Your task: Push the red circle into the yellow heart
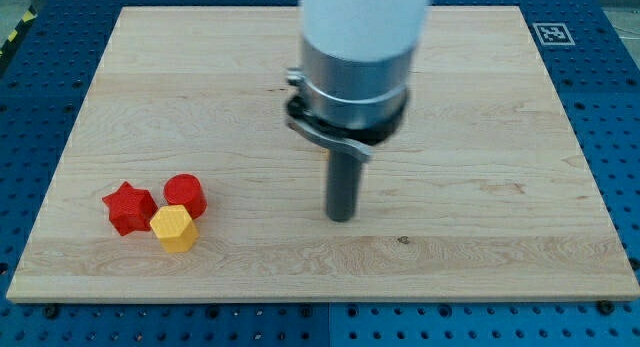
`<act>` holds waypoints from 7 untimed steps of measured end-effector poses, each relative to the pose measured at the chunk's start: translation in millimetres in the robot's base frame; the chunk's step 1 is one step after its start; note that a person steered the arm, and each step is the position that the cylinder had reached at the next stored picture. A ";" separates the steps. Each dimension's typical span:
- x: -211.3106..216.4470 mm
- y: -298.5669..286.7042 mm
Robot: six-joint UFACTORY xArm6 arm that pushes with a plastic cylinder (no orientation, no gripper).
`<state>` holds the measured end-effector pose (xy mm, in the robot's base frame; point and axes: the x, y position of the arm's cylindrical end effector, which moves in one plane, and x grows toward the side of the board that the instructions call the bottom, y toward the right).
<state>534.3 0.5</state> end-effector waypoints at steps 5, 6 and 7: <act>-32.1 -256.8; -5.1 -249.6; 4.5 -201.3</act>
<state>538.7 -200.8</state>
